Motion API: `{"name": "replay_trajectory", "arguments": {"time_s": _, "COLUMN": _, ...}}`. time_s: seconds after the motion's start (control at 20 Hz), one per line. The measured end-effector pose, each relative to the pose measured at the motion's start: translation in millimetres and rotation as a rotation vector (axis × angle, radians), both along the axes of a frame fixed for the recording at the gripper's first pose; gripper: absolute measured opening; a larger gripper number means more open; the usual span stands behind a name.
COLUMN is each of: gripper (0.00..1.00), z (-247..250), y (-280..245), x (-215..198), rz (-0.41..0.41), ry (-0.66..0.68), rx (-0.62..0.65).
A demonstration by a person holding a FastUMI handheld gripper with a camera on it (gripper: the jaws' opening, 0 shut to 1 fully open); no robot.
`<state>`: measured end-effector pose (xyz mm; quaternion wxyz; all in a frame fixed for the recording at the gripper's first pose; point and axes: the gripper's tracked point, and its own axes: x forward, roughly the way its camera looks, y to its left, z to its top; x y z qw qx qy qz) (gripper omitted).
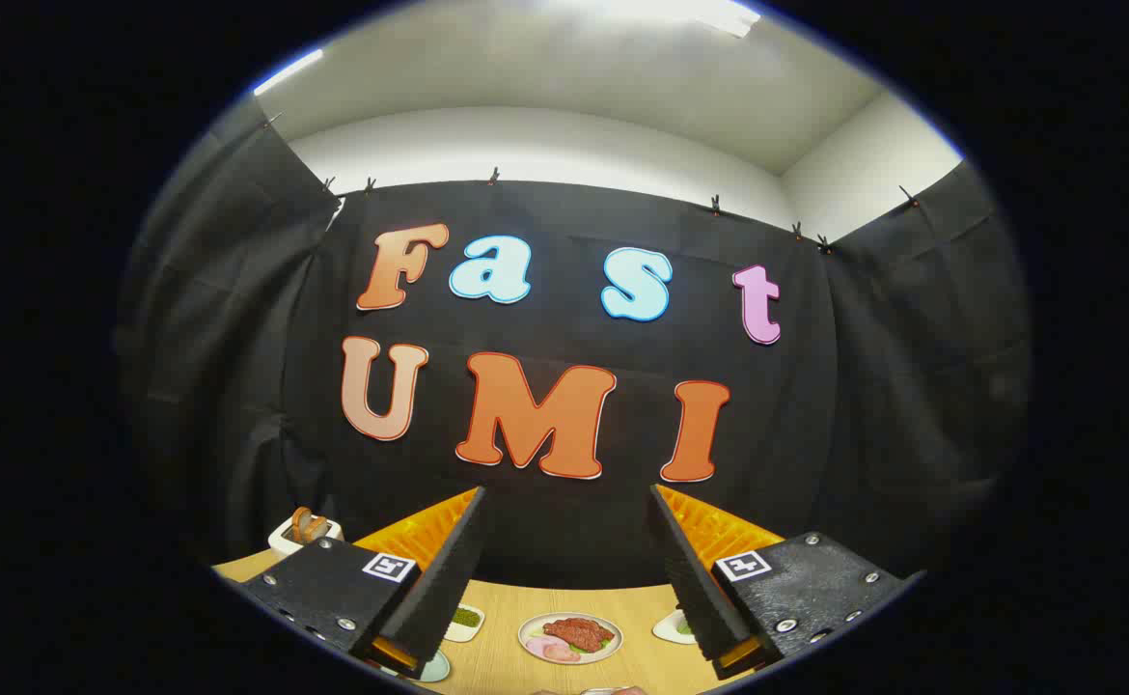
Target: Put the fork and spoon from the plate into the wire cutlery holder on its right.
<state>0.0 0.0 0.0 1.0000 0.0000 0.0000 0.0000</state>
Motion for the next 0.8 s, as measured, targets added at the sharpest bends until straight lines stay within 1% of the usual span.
{"name": "replay_trajectory", "arguments": {"time_s": 0.15, "gripper": 0.97, "z": -2, "y": 1, "x": 0, "rz": 0.014, "ry": 0.012, "rx": 0.018}}
{"name": "replay_trajectory", "arguments": {"time_s": 0.3, "gripper": 0.97, "z": -4, "y": -4, "x": 3, "rz": 0.009, "ry": 0.024, "rx": 0.045}}
{"name": "replay_trajectory", "arguments": {"time_s": 0.6, "gripper": 0.97, "z": 8, "y": -11, "x": 9, "rz": -0.008, "ry": -0.012, "rx": 0.076}}
{"name": "replay_trajectory", "arguments": {"time_s": 0.8, "gripper": 0.97, "z": 9, "y": -3, "x": 14, "rz": 0.007, "ry": -0.017, "rx": 0.091}}
